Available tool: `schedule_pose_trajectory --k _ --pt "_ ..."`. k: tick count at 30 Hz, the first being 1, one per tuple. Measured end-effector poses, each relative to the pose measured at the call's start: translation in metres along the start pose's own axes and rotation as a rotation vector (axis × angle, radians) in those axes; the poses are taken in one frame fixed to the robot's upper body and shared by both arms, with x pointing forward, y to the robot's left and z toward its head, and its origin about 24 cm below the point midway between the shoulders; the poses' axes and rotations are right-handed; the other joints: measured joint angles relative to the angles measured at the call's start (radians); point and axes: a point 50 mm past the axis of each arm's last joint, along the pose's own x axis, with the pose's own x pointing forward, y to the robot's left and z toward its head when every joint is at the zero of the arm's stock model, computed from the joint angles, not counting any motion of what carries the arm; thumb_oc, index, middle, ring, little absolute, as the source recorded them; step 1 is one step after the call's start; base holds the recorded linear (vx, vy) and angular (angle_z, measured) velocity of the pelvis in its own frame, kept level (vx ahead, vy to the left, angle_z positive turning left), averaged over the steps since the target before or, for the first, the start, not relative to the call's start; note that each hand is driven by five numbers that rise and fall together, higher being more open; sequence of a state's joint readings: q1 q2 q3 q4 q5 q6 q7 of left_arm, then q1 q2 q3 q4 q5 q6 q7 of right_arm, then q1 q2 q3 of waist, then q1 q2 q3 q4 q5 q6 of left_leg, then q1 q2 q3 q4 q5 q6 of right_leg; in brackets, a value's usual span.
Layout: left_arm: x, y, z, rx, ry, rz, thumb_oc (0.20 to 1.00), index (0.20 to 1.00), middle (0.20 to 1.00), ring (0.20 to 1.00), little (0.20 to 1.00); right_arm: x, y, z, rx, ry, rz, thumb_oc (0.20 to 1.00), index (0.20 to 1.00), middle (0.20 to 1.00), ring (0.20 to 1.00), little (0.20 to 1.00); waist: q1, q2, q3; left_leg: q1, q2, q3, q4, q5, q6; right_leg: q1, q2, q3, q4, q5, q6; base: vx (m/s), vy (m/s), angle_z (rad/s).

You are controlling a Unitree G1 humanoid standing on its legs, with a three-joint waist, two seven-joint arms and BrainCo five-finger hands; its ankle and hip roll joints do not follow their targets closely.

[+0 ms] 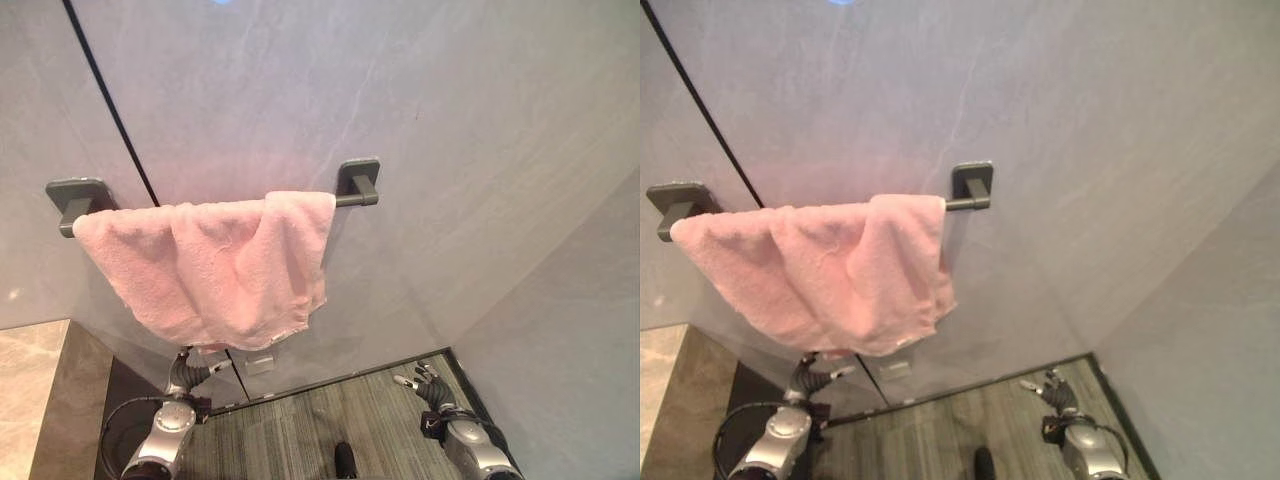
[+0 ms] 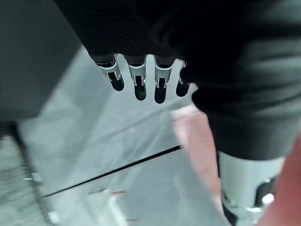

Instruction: Put brush and paste in cup on sink, flatten towel.

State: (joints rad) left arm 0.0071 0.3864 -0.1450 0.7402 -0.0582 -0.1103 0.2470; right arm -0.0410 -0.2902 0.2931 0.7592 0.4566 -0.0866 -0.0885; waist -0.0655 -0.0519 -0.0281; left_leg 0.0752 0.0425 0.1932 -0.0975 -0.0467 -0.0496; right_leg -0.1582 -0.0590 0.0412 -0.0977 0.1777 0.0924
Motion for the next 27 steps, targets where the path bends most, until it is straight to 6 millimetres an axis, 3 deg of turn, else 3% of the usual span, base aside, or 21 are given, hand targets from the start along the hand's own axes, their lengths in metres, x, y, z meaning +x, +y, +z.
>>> schedule_pose_trajectory --k 6,9,14,18,21,23,24,26,27 --pt "-0.020 -0.008 -0.017 0.058 0.011 -0.128 1.000 1.000 1.000 1.000 1.000 -0.001 -0.020 0.033 -0.033 -0.127 -0.024 1.000 1.000 1.000 1.000 1.000 0.015 0.053 0.013 0.013 0.000 -0.031 0.000 -0.001 0.003 0.031 -0.007 -0.027 0.000 -0.009 -0.004 -0.02 -0.017 0.15" --pt "-0.028 -0.005 -0.013 0.097 -0.036 -0.180 1.000 1.000 1.000 1.000 1.000 -0.009 -0.034 0.050 -0.101 -0.205 -0.011 1.000 1.000 1.000 1.000 1.000 0.019 0.066 0.017 0.028 0.001 -0.044 0.000 -0.002 0.004 0.052 -0.008 -0.040 0.000 -0.014 -0.006 -0.03 -0.001 0.13" --pt "-0.044 0.032 0.005 0.275 -0.181 -0.216 1.000 1.000 1.000 1.000 1.000 -0.031 -0.057 0.081 -0.200 -0.355 -0.013 1.000 1.000 1.000 1.000 1.000 0.026 0.071 0.017 0.027 0.002 -0.053 -0.001 -0.003 0.005 0.058 -0.011 -0.051 0.000 -0.020 -0.001 -0.04 0.005 0.06" --pt "-0.061 0.068 0.033 0.399 -0.338 -0.202 1.000 1.000 1.000 1.000 1.000 -0.071 -0.075 0.116 -0.415 -0.555 -0.043 1.000 1.000 1.000 1.000 1.000 0.029 0.081 0.017 0.027 0.000 -0.074 -0.001 -0.003 0.005 0.065 -0.015 -0.062 0.000 -0.022 0.002 -0.05 0.002 0.10" --pt "-0.091 0.095 0.064 0.514 -0.507 -0.178 1.000 1.000 1.000 1.000 1.000 -0.114 -0.099 0.140 -0.570 -0.717 -0.183 1.000 1.000 1.000 1.000 1.000 0.028 0.088 0.021 0.028 0.000 -0.088 -0.001 -0.005 0.008 0.074 -0.019 -0.079 0.000 -0.031 0.004 -0.02 0.004 0.17" --pt "-0.101 0.103 0.076 0.565 -0.553 -0.175 1.000 1.000 1.000 1.000 1.000 -0.126 -0.104 0.150 -0.612 -0.778 -0.252 1.000 1.000 1.000 1.000 1.000 0.026 0.094 0.018 0.026 -0.003 -0.094 -0.001 -0.007 0.010 0.074 -0.021 -0.082 0.008 -0.032 0.004 -0.17 0.023 0.06" --pt "-0.106 0.107 0.082 0.578 -0.572 -0.172 1.000 1.000 1.000 1.000 1.000 -0.131 -0.105 0.153 -0.615 -0.806 -0.272 1.000 1.000 1.000 1.000 1.000 0.028 0.113 0.019 0.023 -0.005 -0.097 0.002 0.001 0.005 0.074 -0.023 -0.084 0.009 -0.027 0.004 -0.22 0.016 0.14" --pt "-0.135 0.126 0.129 0.883 -0.681 -0.257 1.000 1.000 1.000 1.000 1.000 -0.160 -0.107 0.172 -0.694 -0.935 -0.373 1.000 1.000 1.000 1.000 1.000 0.036 0.104 0.025 -0.009 -0.012 -0.112 0.000 0.010 0.009 0.051 -0.037 -0.105 0.009 -0.024 0.009 -0.07 -0.005 0.24" --pt "-0.165 0.144 0.156 1.020 -0.756 -0.129 1.000 1.000 1.000 1.000 1.000 -0.183 -0.103 0.191 -0.854 -1.032 -0.443 1.000 1.000 1.000 1.000 1.000 0.033 0.103 0.044 -0.022 -0.022 -0.120 -0.001 0.009 0.010 0.039 -0.046 -0.105 0.009 -0.023 0.012 -0.06 -0.009 0.21"
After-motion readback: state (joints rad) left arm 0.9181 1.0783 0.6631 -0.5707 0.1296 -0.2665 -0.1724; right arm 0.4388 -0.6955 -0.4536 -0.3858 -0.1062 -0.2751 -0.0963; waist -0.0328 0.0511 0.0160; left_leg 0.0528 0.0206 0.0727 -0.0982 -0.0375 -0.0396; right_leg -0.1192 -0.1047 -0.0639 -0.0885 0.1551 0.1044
